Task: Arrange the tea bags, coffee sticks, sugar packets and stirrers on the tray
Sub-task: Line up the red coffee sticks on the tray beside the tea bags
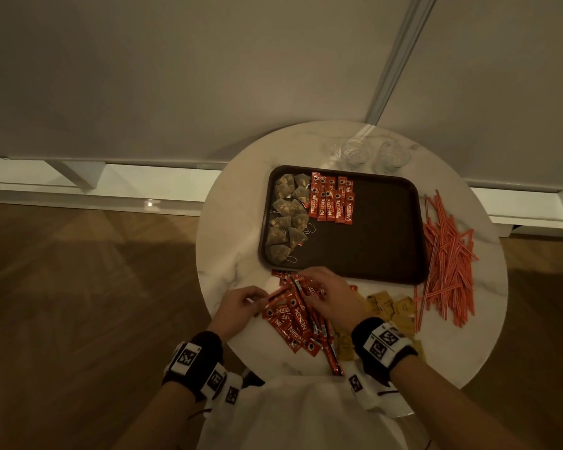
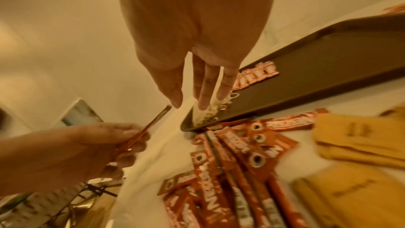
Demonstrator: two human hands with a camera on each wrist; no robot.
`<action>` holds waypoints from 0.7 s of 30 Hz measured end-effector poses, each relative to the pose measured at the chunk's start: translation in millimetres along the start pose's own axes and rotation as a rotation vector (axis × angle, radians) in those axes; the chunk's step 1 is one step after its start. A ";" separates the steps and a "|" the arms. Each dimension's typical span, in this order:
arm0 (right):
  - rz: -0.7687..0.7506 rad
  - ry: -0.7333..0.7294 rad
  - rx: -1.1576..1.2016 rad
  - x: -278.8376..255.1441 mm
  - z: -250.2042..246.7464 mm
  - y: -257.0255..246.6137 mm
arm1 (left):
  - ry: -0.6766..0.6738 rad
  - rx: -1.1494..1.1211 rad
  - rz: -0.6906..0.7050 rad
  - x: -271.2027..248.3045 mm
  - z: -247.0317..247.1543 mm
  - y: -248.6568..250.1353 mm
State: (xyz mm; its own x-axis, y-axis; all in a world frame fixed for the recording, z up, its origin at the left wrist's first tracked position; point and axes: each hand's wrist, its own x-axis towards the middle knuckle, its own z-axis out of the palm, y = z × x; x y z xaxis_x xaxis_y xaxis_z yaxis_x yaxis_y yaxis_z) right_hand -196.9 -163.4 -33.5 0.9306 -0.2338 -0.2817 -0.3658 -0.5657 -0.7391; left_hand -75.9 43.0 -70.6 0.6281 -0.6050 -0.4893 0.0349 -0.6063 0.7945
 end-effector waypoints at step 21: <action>0.207 -0.102 0.473 21.1 -43.9 -7.1 | -0.167 -0.334 -0.002 3.0 22.6 58.2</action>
State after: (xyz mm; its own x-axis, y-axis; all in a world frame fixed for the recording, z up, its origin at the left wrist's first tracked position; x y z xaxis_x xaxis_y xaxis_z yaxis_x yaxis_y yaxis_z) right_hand -175.3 -198.9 -7.3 0.8448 -0.2109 -0.4917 -0.5179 -0.0913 -0.8506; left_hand -89.5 -5.7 -34.0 0.4935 -0.6967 -0.5207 0.3046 -0.4223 0.8537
